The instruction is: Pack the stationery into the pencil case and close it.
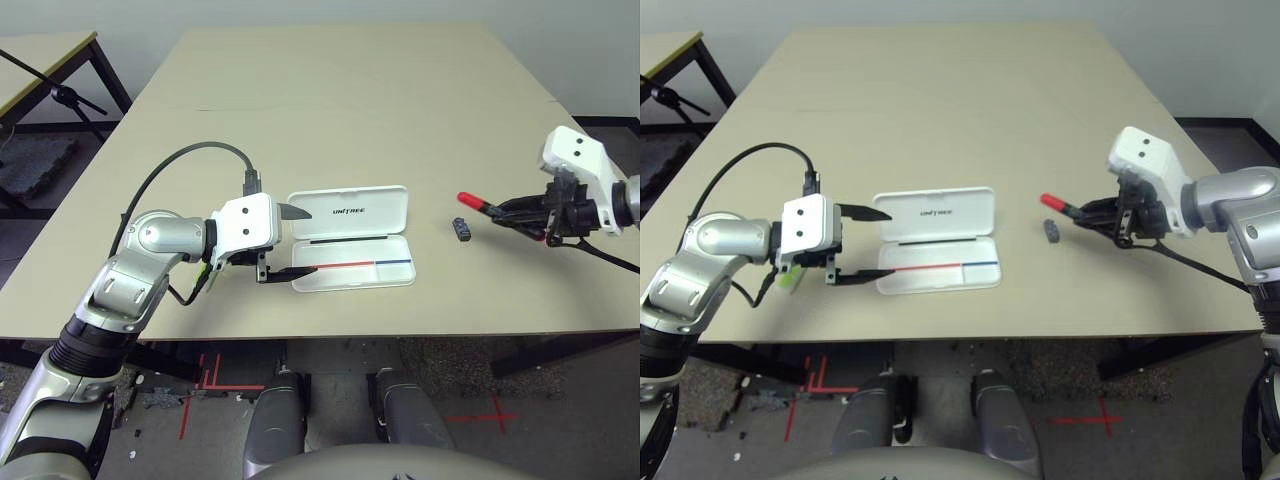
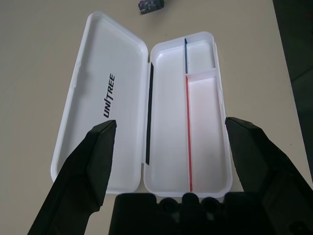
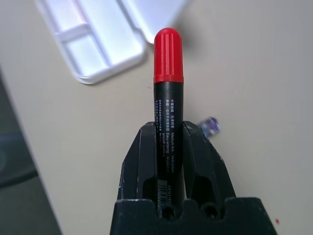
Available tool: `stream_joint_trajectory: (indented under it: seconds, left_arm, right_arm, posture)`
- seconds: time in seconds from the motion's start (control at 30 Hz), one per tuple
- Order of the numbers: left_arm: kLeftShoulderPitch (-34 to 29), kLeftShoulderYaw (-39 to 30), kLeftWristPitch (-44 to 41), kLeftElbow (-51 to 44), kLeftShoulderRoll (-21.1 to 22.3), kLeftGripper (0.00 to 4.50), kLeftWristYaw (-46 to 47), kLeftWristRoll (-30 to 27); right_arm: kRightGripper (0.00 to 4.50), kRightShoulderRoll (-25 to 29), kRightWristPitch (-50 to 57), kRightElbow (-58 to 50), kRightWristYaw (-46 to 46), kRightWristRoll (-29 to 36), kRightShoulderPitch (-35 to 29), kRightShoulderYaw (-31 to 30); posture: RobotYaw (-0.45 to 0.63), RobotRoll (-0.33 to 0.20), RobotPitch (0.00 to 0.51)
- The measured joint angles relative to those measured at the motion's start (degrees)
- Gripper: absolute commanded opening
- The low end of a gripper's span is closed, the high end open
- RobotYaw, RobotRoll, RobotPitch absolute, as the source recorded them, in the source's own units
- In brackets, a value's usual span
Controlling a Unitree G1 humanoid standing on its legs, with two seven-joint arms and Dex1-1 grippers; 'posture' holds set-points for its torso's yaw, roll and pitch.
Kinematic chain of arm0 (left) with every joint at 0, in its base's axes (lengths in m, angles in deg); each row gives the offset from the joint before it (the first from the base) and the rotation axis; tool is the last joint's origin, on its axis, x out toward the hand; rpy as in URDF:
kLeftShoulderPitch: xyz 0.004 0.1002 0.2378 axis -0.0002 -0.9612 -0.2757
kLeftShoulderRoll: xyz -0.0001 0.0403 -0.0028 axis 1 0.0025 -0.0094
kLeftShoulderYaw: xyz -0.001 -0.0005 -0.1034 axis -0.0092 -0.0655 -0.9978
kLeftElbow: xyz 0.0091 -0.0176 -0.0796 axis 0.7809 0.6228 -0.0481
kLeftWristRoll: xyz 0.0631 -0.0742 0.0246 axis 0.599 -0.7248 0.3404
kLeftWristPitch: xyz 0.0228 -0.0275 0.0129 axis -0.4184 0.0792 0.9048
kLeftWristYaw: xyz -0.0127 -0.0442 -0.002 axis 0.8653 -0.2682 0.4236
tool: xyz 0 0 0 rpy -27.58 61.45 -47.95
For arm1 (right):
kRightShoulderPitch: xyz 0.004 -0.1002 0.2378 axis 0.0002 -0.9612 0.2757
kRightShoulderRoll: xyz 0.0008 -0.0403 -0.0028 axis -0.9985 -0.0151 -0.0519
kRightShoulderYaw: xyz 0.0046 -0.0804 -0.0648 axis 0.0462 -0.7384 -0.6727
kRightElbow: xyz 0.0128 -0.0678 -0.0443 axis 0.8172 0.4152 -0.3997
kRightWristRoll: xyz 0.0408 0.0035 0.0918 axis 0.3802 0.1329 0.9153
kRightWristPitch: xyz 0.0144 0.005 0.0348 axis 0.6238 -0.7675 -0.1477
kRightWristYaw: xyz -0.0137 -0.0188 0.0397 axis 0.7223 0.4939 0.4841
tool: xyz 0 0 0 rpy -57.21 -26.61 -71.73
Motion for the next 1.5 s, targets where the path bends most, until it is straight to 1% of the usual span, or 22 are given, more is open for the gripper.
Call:
stream_joint_trajectory:
  seconds: [0.07, 0.2, 0.37, 0.47, 0.63, 0.77, 0.9, 1.0, 1.3, 1.33, 1.37, 1.5]
  left_arm:
    - [0.0, 0.0, 0.1, 0.0, 0.0, 4.5, 0.0, 0.0]
    - [-0.4, -0.2, 0.2, 0.1, 0.4, 4.5, 0.0, 0.0]
    - [-1.3, -0.2, 0.2, -0.3, 0.7, 4.5, 0.1, 0.1]
    - [-2.0, -0.2, 0.2, -0.4, 0.8, 4.5, 0.3, 0.4]
    - [-2.7, -0.2, 0.1, -1.2, 1.2, 4.5, 0.8, 0.6]
    - [-2.8, -0.2, -1.0, -3.1, 1.3, 4.5, 1.4, 0.6]
    - [-2.8, -0.2, -2.2, -4.1, 1.6, 4.5, 1.9, 0.6]
    - [-2.8, -0.2, -2.8, -4.3, 1.6, 4.5, 2.2, 0.6]
    - [-3.4, -0.2, -3.2, -4.4, 2.0, 4.5, 2.6, 0.6]
    - [-3.7, -0.2, -3.2, -4.4, 2.0, 4.5, 2.7, 0.6]
    - [-4.0, -0.2, -3.2, -4.4, 2.1, 4.5, 2.7, 0.6]
    - [-4.6, -0.2, -3.2, -4.4, 2.1, 4.5, 3.0, 0.6]
  right_arm:
    - [0.48, -1.4, 0.5, -2.0, 1.4, -0.1, 2.5, -2.0]
    - [0.48, -4.8, 2.6, -4.6, 2.3, -0.2, 5.5, -5.7]
    - [0.48, -9.7, 4.9, -6.5, 1.8, -1.1, 7.5, -10.4]
    - [0.48, -14.0, 5.6, -6.7, 0.3, -2.4, 8.7, -13.3]
    - [0.48, -19.1, 5.0, -5.5, -2.0, -5.4, 9.9, -17.5]
    - [0.48, -24.2, 0.2, -2.3, -5.4, -9.3, 11.5, -19.9]
    - [0.48, -26.9, -4.2, 1.6, -7.7, -12.6, 12.0, -20.7]
    - [0.48, -28.9, -6.0, 2.9, -8.4, -13.5, 12.6, -20.9]
    - [0.48, -30.6, -8.2, 4.2, -8.3, -14.6, 12.6, -21.2]
    - [1.2, -30.6, -8.2, 4.2, -8.2, -14.6, 12.6, -21.2]
    - [1.49, -30.6, -8.3, 4.2, -8.1, -14.6, 12.6, -21.2]
    - [3.09, -30.6, -8.3, 4.1, -7.9, -14.6, 12.2, -21.2]
  posture:
    - [0.0, 0.0, 0.092]
    - [0.01, 0.0, 0.097]
    - [0.03, 0.0, 0.098]
    - [0.03, 0.0, 0.1]
    - [0.05, 0.0, 0.103]
    - [0.06, 0.0, 0.104]
    - [0.07, 0.0, 0.107]
    - [0.08, 0.0, 0.108]
    - [0.09, 0.0, 0.115]
    - [0.09, 0.0, 0.115]
    - [0.09, 0.0, 0.115]
    - [0.09, 0.0, 0.116]
